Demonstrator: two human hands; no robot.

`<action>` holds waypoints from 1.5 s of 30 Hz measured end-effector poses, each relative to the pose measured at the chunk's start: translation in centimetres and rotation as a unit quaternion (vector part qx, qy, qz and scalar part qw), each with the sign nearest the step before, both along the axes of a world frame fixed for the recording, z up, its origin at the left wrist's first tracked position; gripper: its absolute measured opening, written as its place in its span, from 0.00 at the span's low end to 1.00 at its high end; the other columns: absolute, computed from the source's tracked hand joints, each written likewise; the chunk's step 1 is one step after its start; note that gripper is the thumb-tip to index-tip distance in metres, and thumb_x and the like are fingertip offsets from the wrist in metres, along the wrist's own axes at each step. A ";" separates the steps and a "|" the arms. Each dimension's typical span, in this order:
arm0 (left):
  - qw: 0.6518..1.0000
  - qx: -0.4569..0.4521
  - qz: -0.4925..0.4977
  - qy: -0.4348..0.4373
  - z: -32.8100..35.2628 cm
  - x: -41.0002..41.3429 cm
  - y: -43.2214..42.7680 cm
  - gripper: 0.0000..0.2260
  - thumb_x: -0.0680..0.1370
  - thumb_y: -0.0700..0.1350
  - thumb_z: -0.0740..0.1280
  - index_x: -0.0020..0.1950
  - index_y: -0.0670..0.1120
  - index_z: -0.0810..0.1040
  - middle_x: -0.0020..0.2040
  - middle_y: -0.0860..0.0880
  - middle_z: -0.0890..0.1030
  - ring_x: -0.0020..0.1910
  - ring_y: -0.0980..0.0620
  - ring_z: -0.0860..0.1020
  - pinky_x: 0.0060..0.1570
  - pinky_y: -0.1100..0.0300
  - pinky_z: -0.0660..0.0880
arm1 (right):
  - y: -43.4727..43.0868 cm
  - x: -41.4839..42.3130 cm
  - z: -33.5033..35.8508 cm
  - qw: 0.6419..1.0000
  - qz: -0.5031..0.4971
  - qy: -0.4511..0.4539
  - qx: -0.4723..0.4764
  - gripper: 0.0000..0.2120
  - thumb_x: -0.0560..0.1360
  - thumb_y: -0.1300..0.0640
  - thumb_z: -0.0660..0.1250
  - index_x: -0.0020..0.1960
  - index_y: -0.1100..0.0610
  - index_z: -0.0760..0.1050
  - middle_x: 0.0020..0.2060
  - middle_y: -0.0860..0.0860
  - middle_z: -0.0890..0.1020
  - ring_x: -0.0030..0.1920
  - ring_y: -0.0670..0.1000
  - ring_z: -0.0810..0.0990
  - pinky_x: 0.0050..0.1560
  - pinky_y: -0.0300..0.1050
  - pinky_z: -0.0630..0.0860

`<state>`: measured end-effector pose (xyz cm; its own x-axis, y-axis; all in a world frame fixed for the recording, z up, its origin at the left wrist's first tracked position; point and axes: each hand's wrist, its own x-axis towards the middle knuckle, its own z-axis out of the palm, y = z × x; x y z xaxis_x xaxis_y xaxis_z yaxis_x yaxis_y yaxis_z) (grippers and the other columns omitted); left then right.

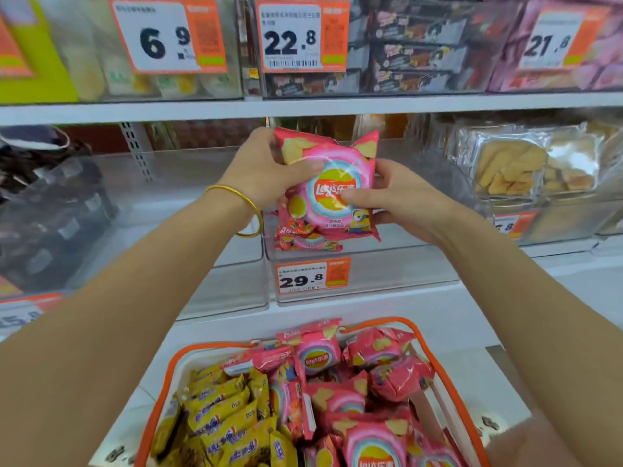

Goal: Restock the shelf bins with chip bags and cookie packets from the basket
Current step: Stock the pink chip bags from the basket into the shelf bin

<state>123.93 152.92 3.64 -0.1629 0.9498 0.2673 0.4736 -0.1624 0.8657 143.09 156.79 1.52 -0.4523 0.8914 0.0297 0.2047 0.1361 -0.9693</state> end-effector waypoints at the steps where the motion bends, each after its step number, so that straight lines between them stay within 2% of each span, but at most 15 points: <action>1: 1.000 0.006 0.008 0.005 0.0 0.0 0.1 0.24 0.70 0.48 0.75 0.59 0.41 0.68 0.51 0.45 0.79 0.38 0.55 0.79 0.28 0.64 0.75 | 0.6 -0.2 -0.1 1.000 -0.011 0.006 -0.001 0.27 0.67 0.56 0.75 0.63 0.56 0.70 0.53 0.52 0.82 0.50 0.49 0.83 0.44 0.45 0.81; 4: 0.994 0.055 0.023 0.092 -0.5 -0.2 0.8 0.32 0.70 0.45 0.75 0.68 0.45 0.62 0.57 0.46 0.72 0.46 0.55 0.77 0.44 0.65 0.77 | 2.3 -0.6 -1.0 0.999 -0.040 0.002 -0.002 0.27 0.66 0.63 0.76 0.62 0.59 0.69 0.53 0.54 0.82 0.47 0.49 0.83 0.38 0.40 0.80; 7: 0.941 0.047 0.052 0.331 -1.8 -1.0 1.9 0.30 0.69 0.54 0.73 0.68 0.50 0.68 0.65 0.46 0.72 0.65 0.45 0.69 0.65 0.49 0.66 | 3.7 -1.1 -3.0 0.996 -0.041 -0.060 -0.057 0.25 0.66 0.66 0.76 0.59 0.56 0.70 0.51 0.52 0.81 0.47 0.52 0.81 0.40 0.44 0.80; 10: 0.909 0.026 0.066 0.410 -3.3 -1.3 2.0 0.21 0.72 0.53 0.70 0.63 0.51 0.73 0.64 0.49 0.72 0.66 0.44 0.66 0.65 0.49 0.63 | 4.5 -2.8 -5.1 0.990 -0.022 -0.111 -0.087 0.25 0.66 0.68 0.76 0.58 0.56 0.70 0.47 0.52 0.81 0.48 0.54 0.81 0.45 0.52 0.80; 14: 0.905 0.087 0.086 0.407 -5.0 -1.5 0.5 0.11 0.74 0.44 0.68 0.56 0.49 0.77 0.61 0.49 0.74 0.65 0.44 0.66 0.61 0.50 0.63 | 5.5 -5.4 -6.0 0.977 -0.019 -0.200 -0.071 0.31 0.65 0.65 0.78 0.62 0.58 0.67 0.53 0.55 0.80 0.48 0.55 0.81 0.41 0.49 0.80; 17: 0.902 0.133 0.066 0.405 -5.9 -2.1 -0.5 0.09 0.72 0.41 0.69 0.51 0.48 0.80 0.58 0.49 0.78 0.63 0.42 0.71 0.60 0.47 0.65 | 5.7 -5.2 -5.9 0.959 -0.023 -0.271 -0.077 0.34 0.64 0.60 0.79 0.64 0.60 0.64 0.56 0.57 0.78 0.50 0.56 0.81 0.46 0.50 0.80; 21: 0.888 0.140 0.065 0.434 -6.1 -1.2 -2.0 0.08 0.74 0.40 0.66 0.50 0.49 0.82 0.61 0.53 0.77 0.63 0.45 0.67 0.56 0.54 0.57 | 5.2 -4.3 -5.6 0.965 -0.033 -0.241 -0.099 0.32 0.65 0.62 0.78 0.62 0.60 0.64 0.57 0.57 0.76 0.50 0.55 0.79 0.51 0.49 0.79; 24: 0.873 0.109 0.048 0.473 -5.9 -0.6 -1.9 0.10 0.77 0.43 0.63 0.53 0.51 0.82 0.65 0.55 0.75 0.65 0.47 0.64 0.55 0.54 0.55 | 3.5 -3.5 -3.8 0.950 -0.064 -0.305 -0.018 0.34 0.66 0.59 0.78 0.65 0.64 0.63 0.60 0.58 0.73 0.54 0.55 0.76 0.54 0.48 0.76; 27: 0.868 0.120 0.039 0.481 -5.7 -0.4 -2.0 0.10 0.76 0.42 0.62 0.51 0.49 0.83 0.63 0.51 0.78 0.63 0.43 0.67 0.55 0.53 0.55 | -0.7 -0.7 -2.0 0.951 -0.140 -0.243 0.130 0.21 0.67 0.58 0.77 0.55 0.60 0.71 0.49 0.56 0.78 0.47 0.55 0.79 0.43 0.49 0.77; 30: 0.851 0.218 0.034 0.476 -6.0 0.2 -3.5 0.10 0.72 0.40 0.61 0.45 0.47 0.82 0.55 0.49 0.81 0.56 0.42 0.71 0.50 0.51 0.58 | -6.0 2.5 -4.2 0.972 -0.055 -0.204 0.105 0.08 0.69 0.65 0.73 0.40 0.57 0.75 0.34 0.53 0.79 0.32 0.52 0.79 0.32 0.43 0.78; 33: 0.836 0.298 -0.020 0.461 -7.4 1.9 -5.9 0.10 0.71 0.39 0.60 0.45 0.46 0.81 0.53 0.50 0.82 0.53 0.47 0.69 0.48 0.53 0.58 | -8.0 2.9 -11.3 0.898 0.118 -0.424 0.035 0.06 0.71 0.57 0.72 0.42 0.60 0.79 0.36 0.53 0.80 0.38 0.51 0.78 0.36 0.40 0.73; 35: 0.836 0.306 -0.078 0.449 -9.2 2.9 -7.3 0.10 0.71 0.39 0.60 0.46 0.46 0.81 0.52 0.50 0.82 0.52 0.47 0.69 0.48 0.54 0.59 | -8.5 2.5 -16.0 0.828 0.205 -0.522 -0.007 0.15 0.72 0.49 0.71 0.44 0.63 0.79 0.39 0.54 0.80 0.41 0.53 0.78 0.38 0.41 0.71; 38: 0.844 0.255 -0.141 0.449 -12.6 3.3 -8.6 0.10 0.71 0.41 0.60 0.46 0.46 0.80 0.51 0.49 0.82 0.51 0.47 0.70 0.47 0.52 0.61 | -9.9 2.4 -19.9 0.741 0.315 -0.592 -0.034 0.31 0.71 0.40 0.69 0.60 0.66 0.73 0.54 0.57 0.78 0.52 0.59 0.78 0.52 0.50 0.76; 41: 0.856 0.203 -0.175 0.441 -15.3 3.3 -9.4 0.11 0.71 0.42 0.59 0.46 0.46 0.80 0.49 0.50 0.82 0.50 0.47 0.69 0.46 0.52 0.63 | -10.7 2.4 -20.9 0.708 0.341 -0.619 -0.014 0.27 0.71 0.42 0.70 0.58 0.62 0.68 0.46 0.52 0.71 0.48 0.54 0.72 0.47 0.49 0.73; 45: 0.884 0.115 -0.219 0.396 -17.3 3.9 -9.9 0.13 0.72 0.46 0.57 0.46 0.48 0.81 0.48 0.52 0.82 0.49 0.50 0.70 0.46 0.54 0.66 | -10.1 2.9 -20.2 0.713 0.345 -0.611 0.008 0.25 0.69 0.42 0.72 0.53 0.60 0.69 0.36 0.46 0.66 0.45 0.52 0.71 0.50 0.51 0.76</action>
<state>127.79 142.99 -13.70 0.5311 0.7819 0.3266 0.7653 -0.6081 0.2111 145.97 146.71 -18.69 -0.4796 0.4486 -0.7542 0.7735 0.6220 -0.1219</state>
